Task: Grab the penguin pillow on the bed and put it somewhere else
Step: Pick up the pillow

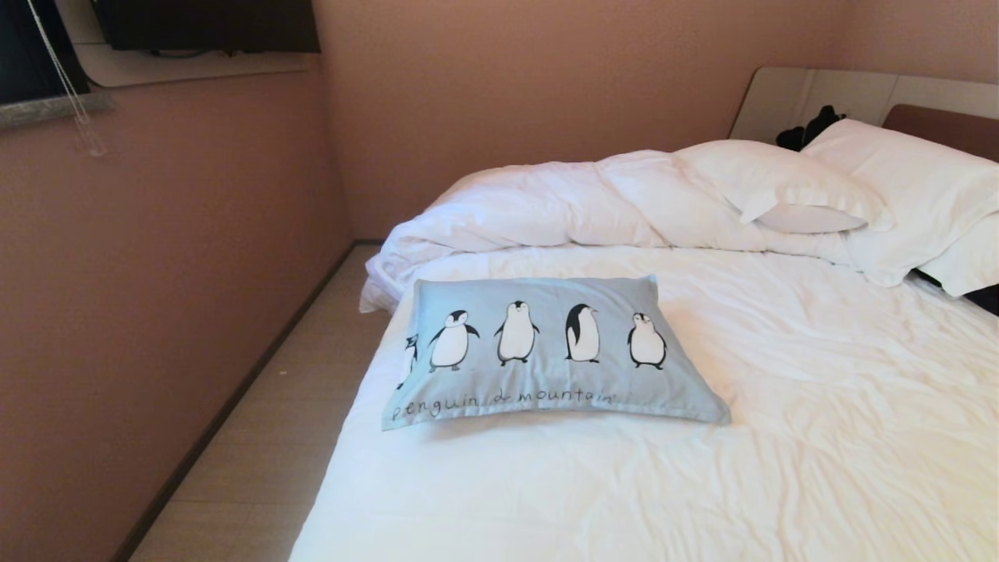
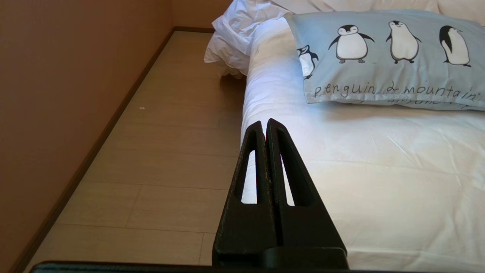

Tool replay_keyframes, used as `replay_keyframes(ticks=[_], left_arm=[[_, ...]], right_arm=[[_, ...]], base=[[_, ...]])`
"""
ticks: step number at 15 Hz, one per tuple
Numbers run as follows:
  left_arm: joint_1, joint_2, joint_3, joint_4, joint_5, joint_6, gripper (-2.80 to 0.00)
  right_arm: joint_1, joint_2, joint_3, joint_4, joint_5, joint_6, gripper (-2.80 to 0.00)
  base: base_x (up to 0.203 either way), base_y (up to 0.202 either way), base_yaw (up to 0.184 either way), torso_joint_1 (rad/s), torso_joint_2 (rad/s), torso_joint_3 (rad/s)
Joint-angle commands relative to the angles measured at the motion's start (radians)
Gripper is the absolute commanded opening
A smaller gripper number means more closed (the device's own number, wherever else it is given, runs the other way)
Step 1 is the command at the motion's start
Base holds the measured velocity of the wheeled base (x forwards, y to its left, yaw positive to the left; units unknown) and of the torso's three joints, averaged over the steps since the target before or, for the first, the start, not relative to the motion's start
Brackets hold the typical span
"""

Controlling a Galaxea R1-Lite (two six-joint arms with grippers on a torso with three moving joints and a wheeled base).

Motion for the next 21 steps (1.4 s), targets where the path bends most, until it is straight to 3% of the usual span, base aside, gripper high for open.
replay_keyframes(ticks=[1,4,6,11,16,21], left_arm=[[0.000,0.000,0.003,0.000,0.001,-0.001,-2.80],[0.000,0.000,0.003,0.000,0.001,-0.001,-2.80],[0.000,0.001,0.003,0.000,0.000,-0.001,-2.80],[0.000,0.000,0.003,0.000,0.000,-0.001,-2.80],[0.000,0.000,0.003,0.000,0.001,-0.001,-2.80],[0.000,0.001,0.003,0.000,0.001,-0.001,-2.80]], right_arm=[[0.000,0.269,-0.035,-0.048,0.002,0.051,-2.80],[0.001,0.517,-0.096,-0.189,0.004,0.126,-2.80],[0.001,0.568,-0.097,-0.238,0.004,0.149,-2.80],[0.001,0.400,-0.055,-0.256,0.000,0.150,-2.80],[0.001,0.344,-0.129,-0.248,0.002,0.139,-2.80],[0.001,0.242,-0.170,-0.103,0.002,0.136,-2.80]], base=[[0.000,0.000,0.000,0.000,0.00,0.000],[0.000,0.000,0.000,0.000,0.00,0.000],[0.000,0.000,0.000,0.000,0.00,0.000],[0.000,0.000,0.000,0.000,0.00,0.000],[0.000,0.000,0.000,0.000,0.00,0.000],[0.000,0.000,0.000,0.000,0.00,0.000]])
